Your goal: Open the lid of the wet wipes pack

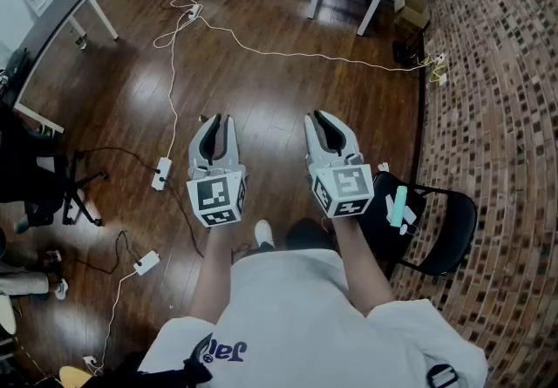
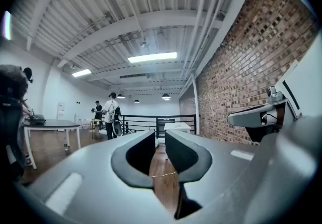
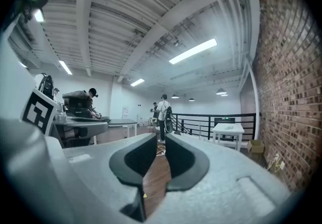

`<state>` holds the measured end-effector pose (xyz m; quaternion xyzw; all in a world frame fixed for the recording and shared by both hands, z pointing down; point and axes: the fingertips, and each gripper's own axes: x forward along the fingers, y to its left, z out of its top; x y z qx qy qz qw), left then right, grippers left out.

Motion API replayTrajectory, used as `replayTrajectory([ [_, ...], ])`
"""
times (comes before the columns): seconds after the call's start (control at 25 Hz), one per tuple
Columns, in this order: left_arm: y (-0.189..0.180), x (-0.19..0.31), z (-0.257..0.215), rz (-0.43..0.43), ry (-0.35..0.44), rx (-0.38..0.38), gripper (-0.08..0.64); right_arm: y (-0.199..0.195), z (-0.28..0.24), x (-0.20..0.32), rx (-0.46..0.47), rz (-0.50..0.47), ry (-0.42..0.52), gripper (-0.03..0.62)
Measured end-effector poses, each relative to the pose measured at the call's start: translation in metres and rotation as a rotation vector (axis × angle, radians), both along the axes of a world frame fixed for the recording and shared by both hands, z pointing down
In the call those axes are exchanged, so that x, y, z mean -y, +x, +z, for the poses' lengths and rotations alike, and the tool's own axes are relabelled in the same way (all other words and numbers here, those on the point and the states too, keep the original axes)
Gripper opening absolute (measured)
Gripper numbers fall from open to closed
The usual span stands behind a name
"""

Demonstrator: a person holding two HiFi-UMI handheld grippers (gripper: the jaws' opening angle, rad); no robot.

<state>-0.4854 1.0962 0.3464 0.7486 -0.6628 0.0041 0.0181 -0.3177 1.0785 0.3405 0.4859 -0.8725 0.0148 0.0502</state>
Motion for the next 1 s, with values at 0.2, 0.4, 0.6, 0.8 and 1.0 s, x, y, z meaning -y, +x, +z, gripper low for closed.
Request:
replayTrajectory([
  [0.2,-0.032,0.049,0.019,-0.035,-0.035,-0.015,0.035,-0.024,0.014,0.050,-0.012,-0.033,-0.027,-0.008],
  [0.4,-0.031,0.125,0.035,-0.020,-0.065,0.002,0.011,-0.036,0.033,0.137,0.008,-0.052,-0.061,-0.008],
  [0.6,-0.015,0.232,0.023,0.034,-0.088,0.084,0.011,-0.040,0.034,0.244,0.058,-0.072,-0.082,-0.009],
  [0.8,0.007,0.335,-0.015,0.074,-0.038,0.144,0.011,-0.027,0.012,0.341,0.076,-0.081,-0.042,-0.009],
  [1.0,0.049,0.407,-0.017,0.119,-0.041,0.082,0.011,0.004,0.015,0.402,0.108,-0.045,-0.072,-0.009],
])
